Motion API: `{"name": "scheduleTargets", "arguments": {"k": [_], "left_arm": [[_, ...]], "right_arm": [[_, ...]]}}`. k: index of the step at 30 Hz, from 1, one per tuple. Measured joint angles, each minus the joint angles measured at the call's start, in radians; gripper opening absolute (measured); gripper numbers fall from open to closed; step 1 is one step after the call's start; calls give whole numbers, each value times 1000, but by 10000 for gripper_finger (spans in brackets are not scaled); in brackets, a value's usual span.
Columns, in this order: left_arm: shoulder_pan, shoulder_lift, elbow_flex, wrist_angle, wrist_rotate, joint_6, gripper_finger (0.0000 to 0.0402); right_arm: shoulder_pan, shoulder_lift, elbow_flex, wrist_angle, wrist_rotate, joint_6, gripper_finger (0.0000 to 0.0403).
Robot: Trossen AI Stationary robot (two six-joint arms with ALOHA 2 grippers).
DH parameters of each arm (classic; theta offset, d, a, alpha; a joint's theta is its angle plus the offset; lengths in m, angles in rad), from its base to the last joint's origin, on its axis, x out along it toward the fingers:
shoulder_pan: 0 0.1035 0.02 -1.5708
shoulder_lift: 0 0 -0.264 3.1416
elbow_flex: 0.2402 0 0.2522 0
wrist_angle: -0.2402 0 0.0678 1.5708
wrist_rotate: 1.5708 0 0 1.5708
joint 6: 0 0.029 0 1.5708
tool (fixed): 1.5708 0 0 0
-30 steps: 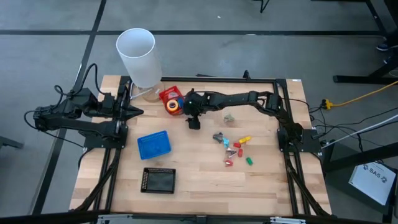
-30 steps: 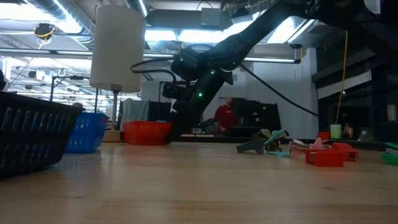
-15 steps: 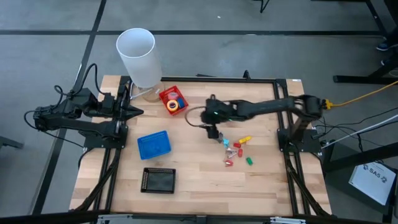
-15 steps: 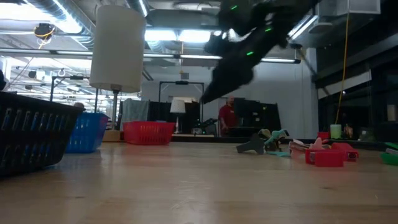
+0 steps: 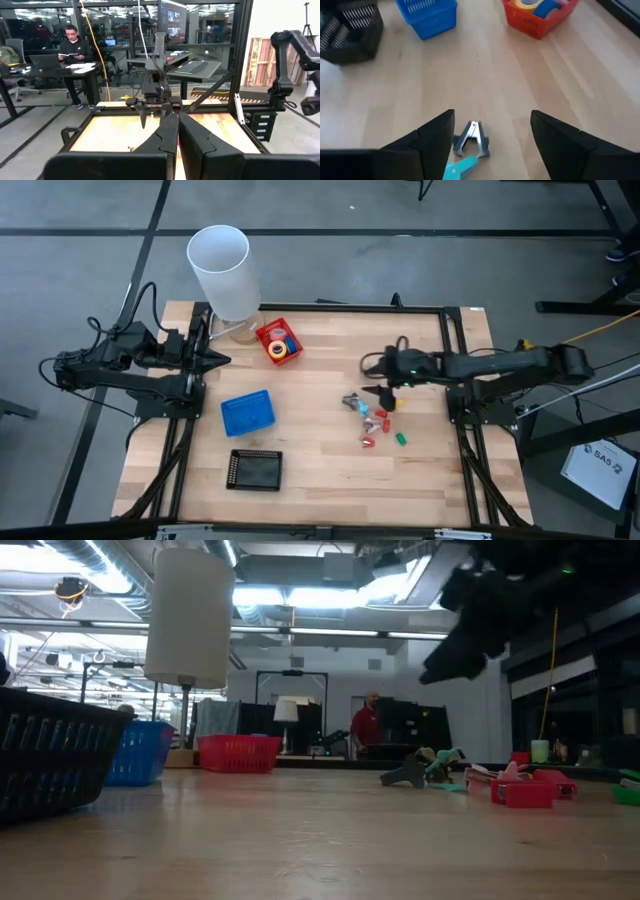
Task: Pick and place Stapler, Stapler remover, tape
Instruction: Put the black staple remover into the blue basket
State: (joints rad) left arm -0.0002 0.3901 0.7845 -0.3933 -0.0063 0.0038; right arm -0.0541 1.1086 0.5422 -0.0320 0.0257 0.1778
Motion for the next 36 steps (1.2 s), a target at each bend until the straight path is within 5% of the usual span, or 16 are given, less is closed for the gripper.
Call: {"name": "scheduleTargets", "arguments": {"k": [19, 36], "left_arm": [[0, 0, 0, 0, 0, 0, 13], [0, 0, 0, 0, 0, 0, 12]], "right_arm": [[6, -391, -406, 410, -22, 9, 262], [6, -798, -536, 280, -30, -54, 262]]}}
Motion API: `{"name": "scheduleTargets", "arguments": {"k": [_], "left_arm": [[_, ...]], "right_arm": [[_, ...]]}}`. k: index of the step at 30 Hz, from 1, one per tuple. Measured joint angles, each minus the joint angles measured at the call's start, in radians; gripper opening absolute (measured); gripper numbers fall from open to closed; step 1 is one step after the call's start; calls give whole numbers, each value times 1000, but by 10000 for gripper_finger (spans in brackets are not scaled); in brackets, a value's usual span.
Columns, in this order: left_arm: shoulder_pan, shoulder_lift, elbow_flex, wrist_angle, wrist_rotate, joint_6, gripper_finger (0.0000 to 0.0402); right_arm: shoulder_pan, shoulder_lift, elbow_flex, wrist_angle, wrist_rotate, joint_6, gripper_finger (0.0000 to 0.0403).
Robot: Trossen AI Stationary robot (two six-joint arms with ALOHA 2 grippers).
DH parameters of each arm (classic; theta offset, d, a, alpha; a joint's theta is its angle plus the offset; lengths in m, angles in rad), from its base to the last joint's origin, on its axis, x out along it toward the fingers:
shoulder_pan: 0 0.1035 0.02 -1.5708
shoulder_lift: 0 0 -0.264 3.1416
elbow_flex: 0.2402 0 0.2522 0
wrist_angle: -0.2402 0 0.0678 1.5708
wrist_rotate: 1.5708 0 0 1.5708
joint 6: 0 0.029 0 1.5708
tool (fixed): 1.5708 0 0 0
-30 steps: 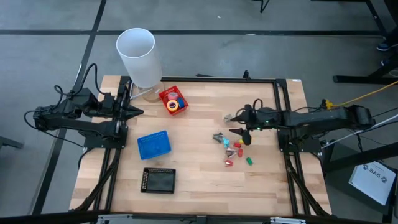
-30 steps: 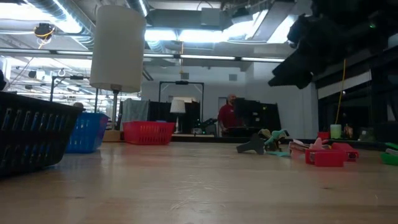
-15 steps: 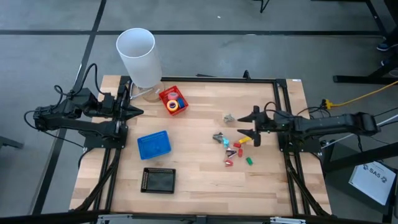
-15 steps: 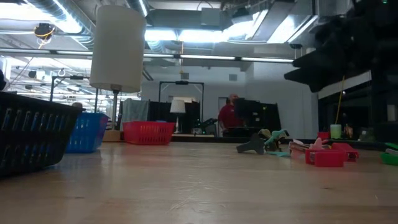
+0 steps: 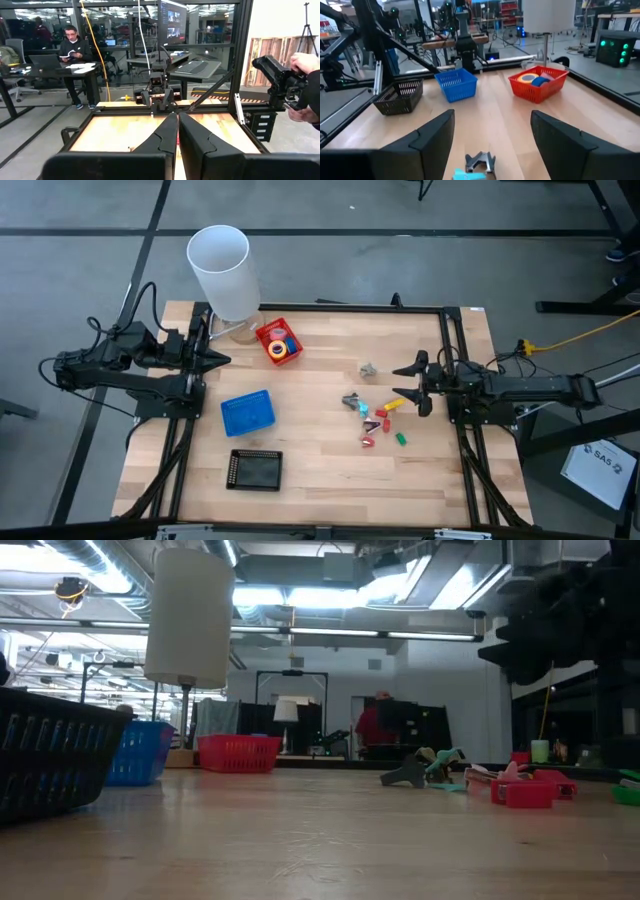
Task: Pick and place Stapler, Stapler remover, tape
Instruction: Put the black staple remover into the blue basket
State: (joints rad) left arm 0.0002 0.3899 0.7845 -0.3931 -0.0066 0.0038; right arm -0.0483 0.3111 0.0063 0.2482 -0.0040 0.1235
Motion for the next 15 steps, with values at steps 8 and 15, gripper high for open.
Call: {"name": "scheduleTargets", "arguments": {"k": [8, 15], "left_arm": [[0, 0, 0, 0, 0, 0, 8], [0, 0, 0, 0, 0, 0, 13]], "right_arm": [[0, -229, 0, -178, -22, -3, 262], [0, -310, 0, -220, -71, 65, 262]]}}
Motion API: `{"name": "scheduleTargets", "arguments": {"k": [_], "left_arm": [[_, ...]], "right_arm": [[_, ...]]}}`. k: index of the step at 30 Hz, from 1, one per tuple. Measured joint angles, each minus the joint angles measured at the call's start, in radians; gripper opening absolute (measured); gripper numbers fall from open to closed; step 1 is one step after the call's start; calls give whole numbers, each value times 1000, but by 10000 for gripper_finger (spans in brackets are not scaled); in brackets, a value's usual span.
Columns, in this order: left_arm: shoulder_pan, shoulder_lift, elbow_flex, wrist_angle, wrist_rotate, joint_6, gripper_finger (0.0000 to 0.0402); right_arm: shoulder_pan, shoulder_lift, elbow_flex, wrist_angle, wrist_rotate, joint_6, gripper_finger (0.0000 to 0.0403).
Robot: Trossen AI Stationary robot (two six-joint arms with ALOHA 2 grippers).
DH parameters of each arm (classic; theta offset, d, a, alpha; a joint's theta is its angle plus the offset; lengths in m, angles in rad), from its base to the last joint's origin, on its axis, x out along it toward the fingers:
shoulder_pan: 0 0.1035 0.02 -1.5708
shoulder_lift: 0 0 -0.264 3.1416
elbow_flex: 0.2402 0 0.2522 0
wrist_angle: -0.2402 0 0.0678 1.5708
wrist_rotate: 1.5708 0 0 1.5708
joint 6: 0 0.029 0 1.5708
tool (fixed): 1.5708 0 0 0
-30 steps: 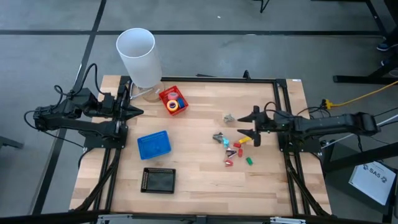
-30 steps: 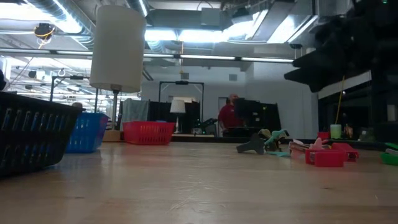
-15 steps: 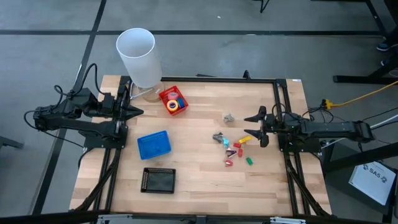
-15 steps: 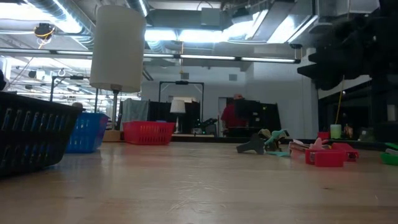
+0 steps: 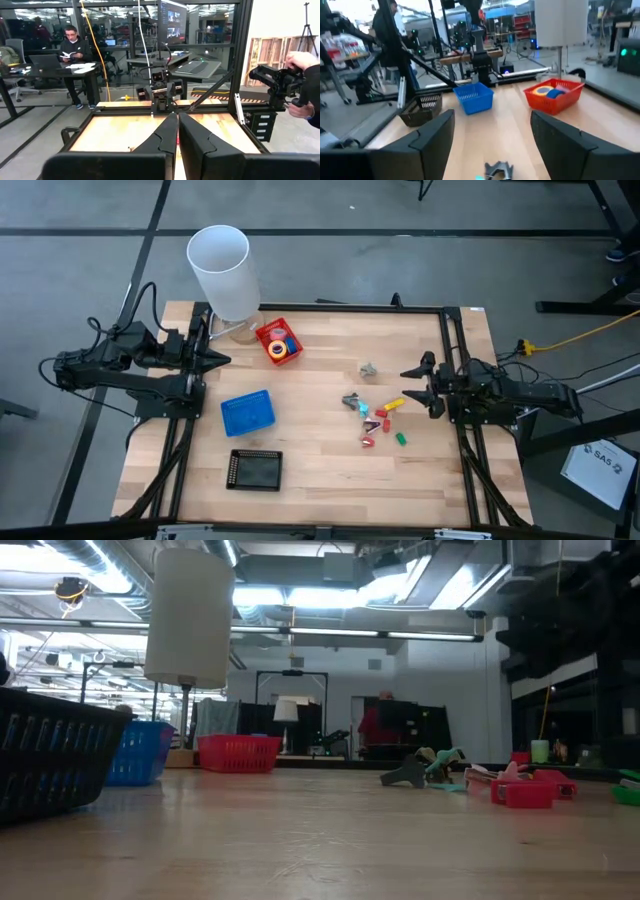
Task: Pick and place Stapler, Stapler remover, tape
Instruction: Put the black staple remover into the blue basket
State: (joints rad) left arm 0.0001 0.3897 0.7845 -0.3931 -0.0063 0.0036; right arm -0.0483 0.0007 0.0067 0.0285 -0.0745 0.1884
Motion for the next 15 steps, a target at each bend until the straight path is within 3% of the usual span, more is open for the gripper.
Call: {"name": "scheduleTargets", "arguments": {"k": [4, 7, 10, 15], "left_arm": [[0, 0, 0, 0, 0, 0, 9], [0, 0, 0, 0, 0, 0, 8], [0, 0, 0, 0, 0, 0, 10], [0, 0, 0, 0, 0, 0, 13]], "right_arm": [[0, 0, 0, 5, -7, 62, 262], [0, 0, 0, 6, -18, 15, 262], [-3, 2, 0, -7, 68, -36, 262], [-8, 10, 0, -6, 56, -140, 262]]}}
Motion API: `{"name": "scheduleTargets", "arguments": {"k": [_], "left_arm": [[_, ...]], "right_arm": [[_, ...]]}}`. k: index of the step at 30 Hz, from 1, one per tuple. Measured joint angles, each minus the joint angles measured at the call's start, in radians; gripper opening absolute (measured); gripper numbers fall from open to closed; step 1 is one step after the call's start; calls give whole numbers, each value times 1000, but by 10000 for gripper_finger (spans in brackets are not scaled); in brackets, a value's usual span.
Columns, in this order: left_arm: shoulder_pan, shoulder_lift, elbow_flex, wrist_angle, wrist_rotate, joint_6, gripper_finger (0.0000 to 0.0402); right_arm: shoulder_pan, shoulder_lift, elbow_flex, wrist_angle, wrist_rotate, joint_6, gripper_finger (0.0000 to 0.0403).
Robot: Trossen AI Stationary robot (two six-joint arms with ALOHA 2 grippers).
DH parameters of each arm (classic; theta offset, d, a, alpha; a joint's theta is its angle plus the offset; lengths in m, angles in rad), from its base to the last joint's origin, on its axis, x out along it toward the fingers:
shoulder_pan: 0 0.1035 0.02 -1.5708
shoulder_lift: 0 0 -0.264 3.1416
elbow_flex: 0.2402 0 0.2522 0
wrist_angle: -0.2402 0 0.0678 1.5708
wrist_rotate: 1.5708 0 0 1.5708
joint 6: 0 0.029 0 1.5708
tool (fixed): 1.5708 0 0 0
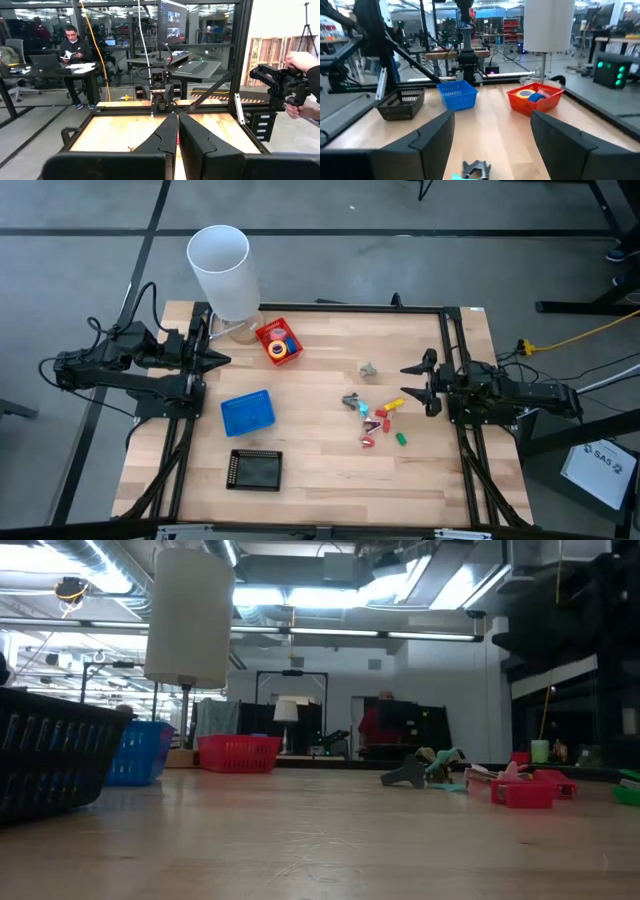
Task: Pick and place Stapler, Stapler remover, tape
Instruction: Put the black staple remover into the blue basket
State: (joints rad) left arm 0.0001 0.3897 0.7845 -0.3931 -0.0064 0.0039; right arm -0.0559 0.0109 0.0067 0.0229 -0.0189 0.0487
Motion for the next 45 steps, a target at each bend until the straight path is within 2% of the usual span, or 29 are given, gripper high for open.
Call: {"name": "scheduleTargets", "arguments": {"k": [10, 15, 25, 38, 45], "left_arm": [[0, 0, 0, 0, 0, 0, 10], [0, 0, 0, 0, 0, 0, 12], [0, 0, 0, 0, 0, 0, 11], [0, 0, 0, 0, 0, 0, 10], [0, 0, 0, 0, 0, 0, 11]], "right_arm": [[0, 0, 0, 2, 0, -50, 262], [0, 0, 0, 2, 0, -10, 262], [0, 0, 0, 2, 0, -169, 262], [0, 0, 0, 2, 0, -110, 262], [0, 0, 0, 2, 0, -218, 262]]}}
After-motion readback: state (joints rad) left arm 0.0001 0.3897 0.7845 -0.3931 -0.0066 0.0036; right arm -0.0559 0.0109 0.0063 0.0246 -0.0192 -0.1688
